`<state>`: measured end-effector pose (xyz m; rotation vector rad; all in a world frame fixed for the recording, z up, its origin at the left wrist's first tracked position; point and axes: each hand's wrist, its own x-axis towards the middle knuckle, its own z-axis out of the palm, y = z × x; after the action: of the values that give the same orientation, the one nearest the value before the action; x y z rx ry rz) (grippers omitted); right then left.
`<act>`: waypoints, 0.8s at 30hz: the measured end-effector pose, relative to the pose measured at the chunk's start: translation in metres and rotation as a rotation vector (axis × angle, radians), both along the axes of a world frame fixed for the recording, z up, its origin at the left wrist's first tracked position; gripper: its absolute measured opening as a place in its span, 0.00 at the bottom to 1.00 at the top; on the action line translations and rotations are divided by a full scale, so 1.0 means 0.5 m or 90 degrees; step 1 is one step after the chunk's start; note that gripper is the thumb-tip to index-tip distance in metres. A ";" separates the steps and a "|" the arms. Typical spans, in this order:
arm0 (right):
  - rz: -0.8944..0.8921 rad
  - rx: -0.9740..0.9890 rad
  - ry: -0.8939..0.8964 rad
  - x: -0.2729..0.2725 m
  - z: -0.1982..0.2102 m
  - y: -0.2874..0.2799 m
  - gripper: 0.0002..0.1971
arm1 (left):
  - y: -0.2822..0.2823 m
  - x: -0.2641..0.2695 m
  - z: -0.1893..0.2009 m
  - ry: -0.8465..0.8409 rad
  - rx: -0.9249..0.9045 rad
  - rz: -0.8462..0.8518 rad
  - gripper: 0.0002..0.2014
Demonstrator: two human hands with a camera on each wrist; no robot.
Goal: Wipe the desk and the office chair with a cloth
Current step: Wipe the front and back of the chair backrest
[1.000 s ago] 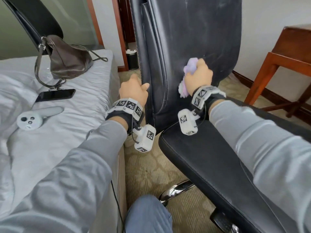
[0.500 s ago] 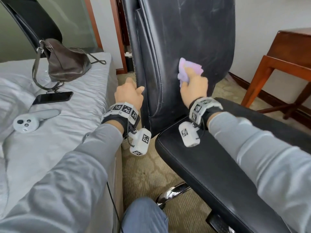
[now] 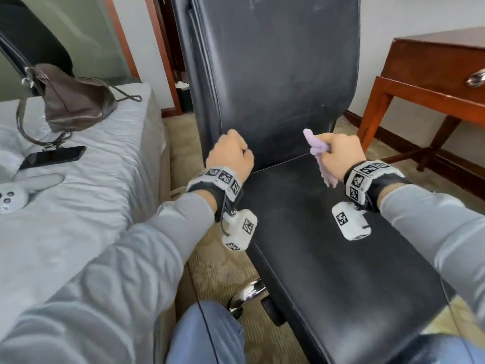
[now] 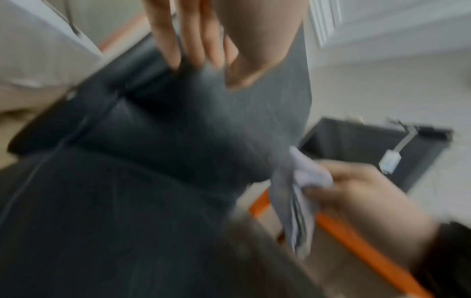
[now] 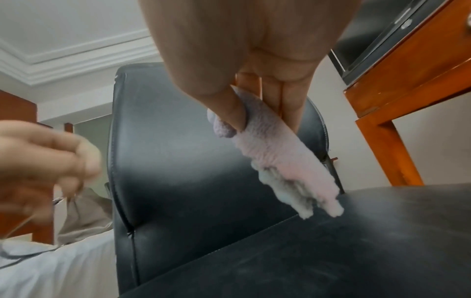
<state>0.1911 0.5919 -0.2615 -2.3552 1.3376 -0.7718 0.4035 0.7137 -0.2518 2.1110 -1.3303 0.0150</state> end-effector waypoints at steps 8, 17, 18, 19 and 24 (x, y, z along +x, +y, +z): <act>-0.004 -0.013 0.029 -0.043 -0.009 -0.040 0.24 | 0.008 -0.171 -0.180 -0.127 0.602 -0.371 0.61; -0.035 -0.036 0.050 -0.114 -0.003 -0.076 0.17 | -0.030 -0.163 -0.158 -0.258 0.638 -0.351 0.62; -0.041 -0.034 0.038 -0.127 -0.001 -0.077 0.17 | -0.033 -0.159 -0.154 -0.262 0.646 -0.347 0.62; -0.049 -0.037 0.031 -0.141 -0.002 -0.083 0.16 | -0.038 -0.155 -0.151 -0.269 0.651 -0.342 0.62; -0.092 -0.038 0.023 -0.216 -0.007 -0.120 0.18 | -0.062 -0.143 -0.143 -0.398 0.680 -0.309 0.67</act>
<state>0.0829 0.5322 -0.2648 -2.3492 1.5346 -0.8243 0.3317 0.6826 -0.3234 2.6316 -2.6326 -0.3310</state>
